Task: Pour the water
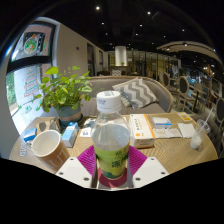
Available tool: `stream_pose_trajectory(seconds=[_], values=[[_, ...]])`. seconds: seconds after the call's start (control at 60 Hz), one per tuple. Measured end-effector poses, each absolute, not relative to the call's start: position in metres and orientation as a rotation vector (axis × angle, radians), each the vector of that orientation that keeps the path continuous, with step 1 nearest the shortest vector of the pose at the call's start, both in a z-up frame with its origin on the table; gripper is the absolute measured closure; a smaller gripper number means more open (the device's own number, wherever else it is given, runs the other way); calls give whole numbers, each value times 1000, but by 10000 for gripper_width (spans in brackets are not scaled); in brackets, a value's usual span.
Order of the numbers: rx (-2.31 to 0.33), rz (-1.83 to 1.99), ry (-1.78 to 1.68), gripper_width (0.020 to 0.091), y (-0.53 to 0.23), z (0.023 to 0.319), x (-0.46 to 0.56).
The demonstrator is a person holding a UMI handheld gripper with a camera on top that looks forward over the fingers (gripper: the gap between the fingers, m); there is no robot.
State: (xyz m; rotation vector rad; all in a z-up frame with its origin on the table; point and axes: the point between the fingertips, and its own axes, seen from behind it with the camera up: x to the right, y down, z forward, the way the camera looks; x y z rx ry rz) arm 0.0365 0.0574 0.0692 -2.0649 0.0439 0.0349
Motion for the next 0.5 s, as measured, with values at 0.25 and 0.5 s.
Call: stream_pose_trajectory(seconds=[0.25,0.5], values=[[-2092,30,74,659,53,69,37],[-2186,31,112,380,42,55,38]])
